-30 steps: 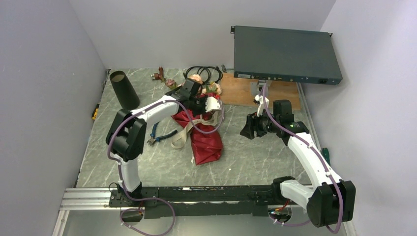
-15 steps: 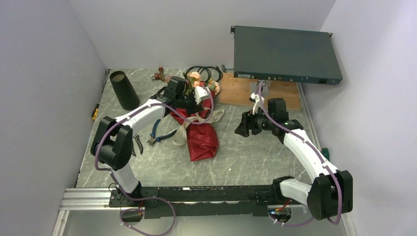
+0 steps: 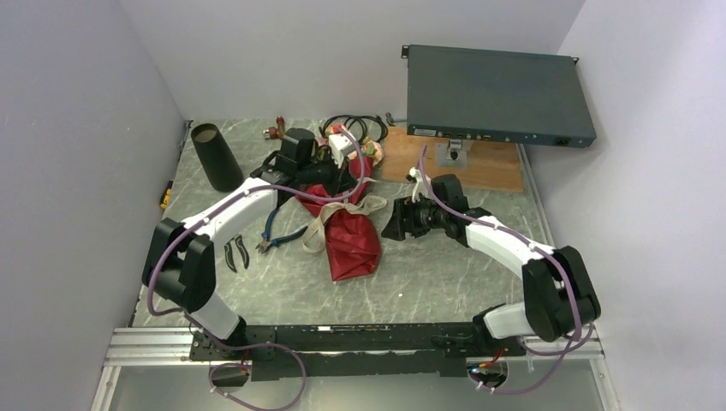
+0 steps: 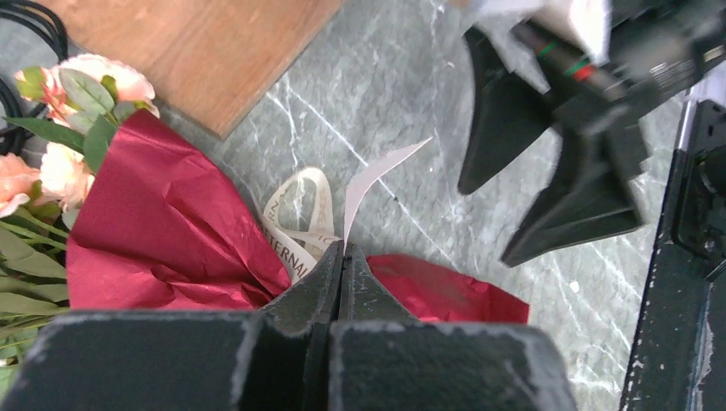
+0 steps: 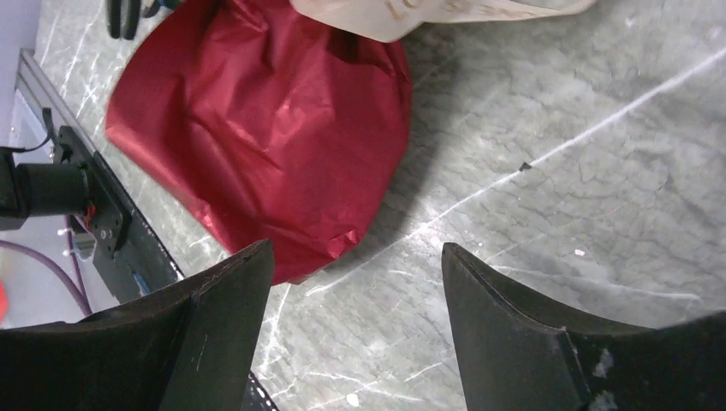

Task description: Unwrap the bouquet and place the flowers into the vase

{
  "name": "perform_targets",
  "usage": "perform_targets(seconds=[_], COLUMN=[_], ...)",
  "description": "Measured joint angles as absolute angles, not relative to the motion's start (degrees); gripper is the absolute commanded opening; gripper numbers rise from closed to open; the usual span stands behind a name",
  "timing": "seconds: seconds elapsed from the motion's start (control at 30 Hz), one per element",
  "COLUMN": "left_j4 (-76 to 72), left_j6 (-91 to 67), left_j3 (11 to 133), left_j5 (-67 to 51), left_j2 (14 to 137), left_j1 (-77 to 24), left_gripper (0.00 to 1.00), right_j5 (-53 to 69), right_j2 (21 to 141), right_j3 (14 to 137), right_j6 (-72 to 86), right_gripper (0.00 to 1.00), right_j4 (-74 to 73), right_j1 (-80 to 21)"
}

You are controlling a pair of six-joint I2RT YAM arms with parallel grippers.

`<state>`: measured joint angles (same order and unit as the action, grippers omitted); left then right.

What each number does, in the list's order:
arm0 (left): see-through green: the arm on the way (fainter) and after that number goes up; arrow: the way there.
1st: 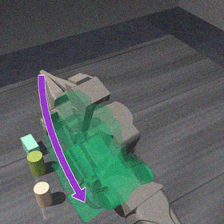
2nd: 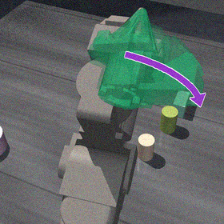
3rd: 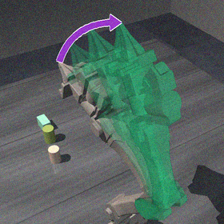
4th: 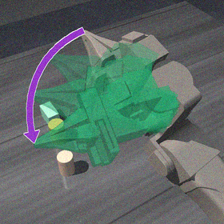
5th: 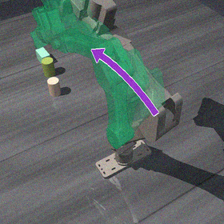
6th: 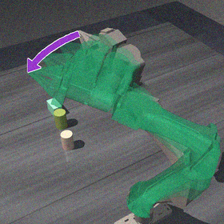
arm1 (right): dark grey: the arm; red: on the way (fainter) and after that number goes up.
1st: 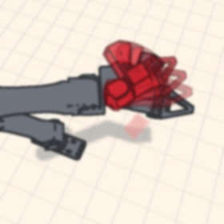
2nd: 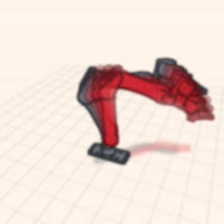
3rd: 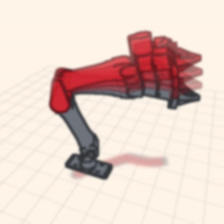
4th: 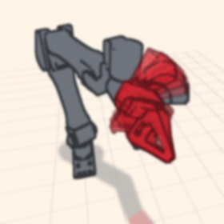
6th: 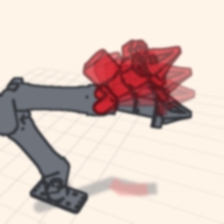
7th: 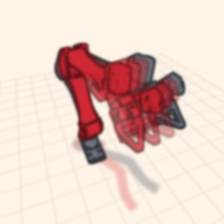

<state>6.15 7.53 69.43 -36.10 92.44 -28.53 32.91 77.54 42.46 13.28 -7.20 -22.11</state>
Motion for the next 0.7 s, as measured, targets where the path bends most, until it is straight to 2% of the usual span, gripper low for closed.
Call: perform_targets(seconds=[0.13,0.5,0.6,0.7], left_j4=[5.32,5.43,5.45,5.76], left_j6=[4.54,1.85,0.75,-0.40], left_j3=[69.12,67.70,67.70,67.79], left_j5=[-35.68,-33.82,-33.08,-32.67], left_j2=[90.19,89.71,88.86,87.42], left_j1=[-28.53,-28.75,-28.80,-28.82], left_gripper=[0.00,0.00,0.00,0.00], right_j5=[32.18,33.28,33.65,33.98], right_j2=[81.30,89.19,92.77,96.23], right_j3=[40.45,40.51,41.39,42.65], right_j6=[18.02,24.51,25.58,26.48], right_gripper=[0.72,0.73,0.67,0.56], right_j4=[-2.76,7.05,7.92,8.36], right_j1=[-22.83,-26.79,-26.83,-26.83])
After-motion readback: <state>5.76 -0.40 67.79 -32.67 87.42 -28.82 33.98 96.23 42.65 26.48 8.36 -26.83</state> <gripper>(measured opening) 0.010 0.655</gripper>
